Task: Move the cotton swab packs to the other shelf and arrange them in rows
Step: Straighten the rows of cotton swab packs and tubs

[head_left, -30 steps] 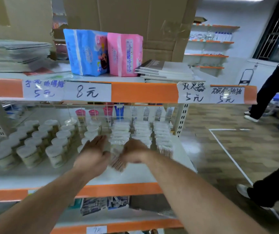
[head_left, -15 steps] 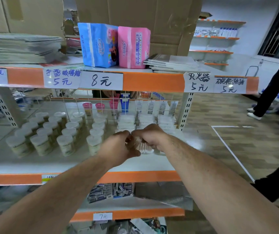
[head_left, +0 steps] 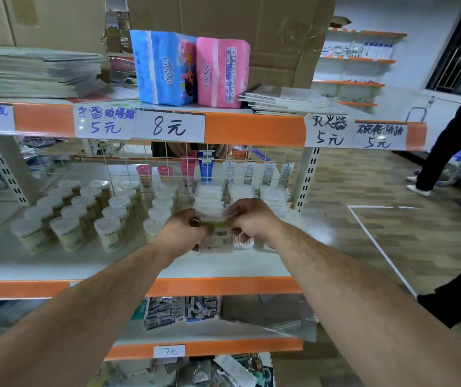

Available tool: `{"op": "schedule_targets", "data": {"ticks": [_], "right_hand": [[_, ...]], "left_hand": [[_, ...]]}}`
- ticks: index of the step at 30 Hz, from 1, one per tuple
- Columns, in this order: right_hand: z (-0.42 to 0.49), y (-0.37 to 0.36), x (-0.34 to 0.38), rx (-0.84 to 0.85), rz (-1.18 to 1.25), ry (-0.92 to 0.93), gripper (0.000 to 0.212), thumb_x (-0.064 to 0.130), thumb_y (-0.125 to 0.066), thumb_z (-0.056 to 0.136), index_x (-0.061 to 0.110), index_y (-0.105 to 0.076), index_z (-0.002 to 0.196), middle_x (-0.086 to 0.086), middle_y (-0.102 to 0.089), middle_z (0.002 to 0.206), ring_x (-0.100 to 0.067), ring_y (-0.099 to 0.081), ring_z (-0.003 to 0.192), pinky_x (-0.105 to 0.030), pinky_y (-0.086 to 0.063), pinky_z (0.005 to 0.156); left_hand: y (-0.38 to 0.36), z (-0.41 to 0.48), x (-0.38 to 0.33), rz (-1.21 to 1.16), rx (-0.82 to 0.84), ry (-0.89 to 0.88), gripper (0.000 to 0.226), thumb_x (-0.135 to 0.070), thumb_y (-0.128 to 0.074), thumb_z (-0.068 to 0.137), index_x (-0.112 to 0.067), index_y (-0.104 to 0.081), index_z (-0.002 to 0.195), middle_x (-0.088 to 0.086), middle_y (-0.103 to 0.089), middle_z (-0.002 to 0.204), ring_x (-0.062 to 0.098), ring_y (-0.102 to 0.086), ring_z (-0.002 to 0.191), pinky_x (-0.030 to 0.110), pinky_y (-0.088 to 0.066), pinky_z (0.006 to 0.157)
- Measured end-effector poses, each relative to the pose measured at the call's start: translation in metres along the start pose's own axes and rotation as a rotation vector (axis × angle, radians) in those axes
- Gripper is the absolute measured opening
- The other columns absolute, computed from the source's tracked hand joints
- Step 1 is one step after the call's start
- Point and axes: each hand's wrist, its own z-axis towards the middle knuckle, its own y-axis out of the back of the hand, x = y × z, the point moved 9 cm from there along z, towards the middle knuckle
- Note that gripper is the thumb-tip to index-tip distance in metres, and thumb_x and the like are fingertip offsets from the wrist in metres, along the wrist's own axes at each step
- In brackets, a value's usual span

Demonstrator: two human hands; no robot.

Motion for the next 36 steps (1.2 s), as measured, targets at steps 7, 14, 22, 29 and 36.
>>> {"op": "schedule_targets", "data": {"ticks": [7,14,22,29,36], "right_hand": [[0.008,-0.030,0.004,0.092,-0.337,0.079,0.009,0.012,-0.067,0.082,0.018,-0.061,0.079,0.000,-0.065,0.084,-0.019,-0.065,0.070,-0.029,-0.058,0.056],[0.048,-0.050,0.001,-0.040,-0.606,0.092,0.018,0.004,-0.054,0.088,0.016,-0.064,0.080,-0.002,-0.068,0.088,-0.014,-0.063,0.074,-0.024,-0.051,0.056],[0.073,-0.073,-0.003,-0.058,-0.783,0.166,0.021,-0.001,-0.050,0.091,0.007,-0.067,0.101,-0.012,-0.065,0.105,-0.023,-0.066,0.085,-0.028,-0.056,0.070],[0.076,-0.071,-0.005,-0.109,-0.830,0.164,0.029,-0.008,-0.047,0.088,0.005,-0.060,0.110,-0.015,-0.061,0.110,-0.026,-0.064,0.091,-0.028,-0.051,0.068],[0.056,-0.039,-0.005,-0.195,-0.679,0.145,0.038,0.001,-0.051,0.087,0.015,-0.059,0.121,-0.005,-0.057,0.120,-0.021,-0.063,0.093,-0.032,-0.056,0.076]], "left_hand": [[0.015,0.008,0.005,0.394,-0.118,-0.091,0.018,-0.020,-0.058,0.092,-0.025,-0.065,0.108,-0.003,-0.067,0.099,0.016,-0.060,0.084,0.021,-0.045,0.061],[0.047,0.018,0.022,0.828,-0.137,-0.175,0.068,-0.039,-0.040,0.099,-0.026,-0.011,0.158,-0.007,-0.008,0.165,0.009,-0.002,0.151,0.034,-0.012,0.123],[0.054,0.018,0.036,0.931,-0.131,-0.172,0.071,-0.044,-0.035,0.099,-0.022,-0.003,0.159,-0.005,0.001,0.165,0.008,0.009,0.150,0.033,0.008,0.122],[0.048,0.020,0.033,0.947,-0.129,-0.190,0.070,-0.042,-0.033,0.100,-0.020,-0.003,0.159,-0.005,0.002,0.165,0.008,0.009,0.150,0.029,0.013,0.119],[0.030,0.024,0.024,0.965,-0.071,-0.201,0.069,-0.038,-0.031,0.100,-0.018,0.000,0.158,-0.002,0.003,0.165,0.010,0.008,0.151,0.035,0.008,0.123]]}}
